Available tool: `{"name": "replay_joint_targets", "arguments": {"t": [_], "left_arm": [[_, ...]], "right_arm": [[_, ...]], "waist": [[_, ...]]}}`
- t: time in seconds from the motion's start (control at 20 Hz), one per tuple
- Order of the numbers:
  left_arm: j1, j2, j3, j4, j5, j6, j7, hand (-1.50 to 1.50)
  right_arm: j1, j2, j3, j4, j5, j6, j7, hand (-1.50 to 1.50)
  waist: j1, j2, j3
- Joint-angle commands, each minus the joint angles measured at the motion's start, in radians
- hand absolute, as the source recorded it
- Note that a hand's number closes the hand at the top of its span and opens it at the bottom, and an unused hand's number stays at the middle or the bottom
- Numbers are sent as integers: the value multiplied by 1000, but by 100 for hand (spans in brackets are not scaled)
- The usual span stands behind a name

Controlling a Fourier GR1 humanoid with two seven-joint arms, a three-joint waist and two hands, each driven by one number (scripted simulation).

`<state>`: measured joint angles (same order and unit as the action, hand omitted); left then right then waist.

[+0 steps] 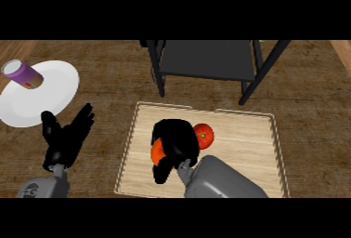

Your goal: Pick the squash from the tray and place it in the tiered shelf

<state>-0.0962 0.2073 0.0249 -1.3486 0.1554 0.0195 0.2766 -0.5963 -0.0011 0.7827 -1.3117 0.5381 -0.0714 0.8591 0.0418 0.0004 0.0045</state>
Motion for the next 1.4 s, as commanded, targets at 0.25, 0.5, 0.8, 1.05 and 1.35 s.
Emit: {"name": "replay_joint_targets", "arguments": {"t": [0.25, 0.5, 0.8, 1.05, 1.35], "left_arm": [[20, 24, 24, 25, 20, -29, 25, 0], [13, 35, 46, 54, 22, -29, 16, 0], [21, 19, 45, 7, 12, 8, 46, 0], [68, -2, 24, -3, 3, -2, 14, 0], [47, -16, 14, 8, -9, 0, 0, 0]], "right_arm": [[-345, 1, 38, -121, 58, -225, 323, 150], [-509, 1, -90, -192, 160, -149, 486, 150], [-642, 0, -176, -213, 192, -20, 576, 150], [-748, -54, -396, -150, 166, 59, 488, 150], [-853, -79, -545, 16, 176, 48, 396, 150]], "waist": [[-15, -5, -6], [-44, -12, -7], [-45, -11, -6], [-46, -7, -5], [-36, 0, -6]]}}
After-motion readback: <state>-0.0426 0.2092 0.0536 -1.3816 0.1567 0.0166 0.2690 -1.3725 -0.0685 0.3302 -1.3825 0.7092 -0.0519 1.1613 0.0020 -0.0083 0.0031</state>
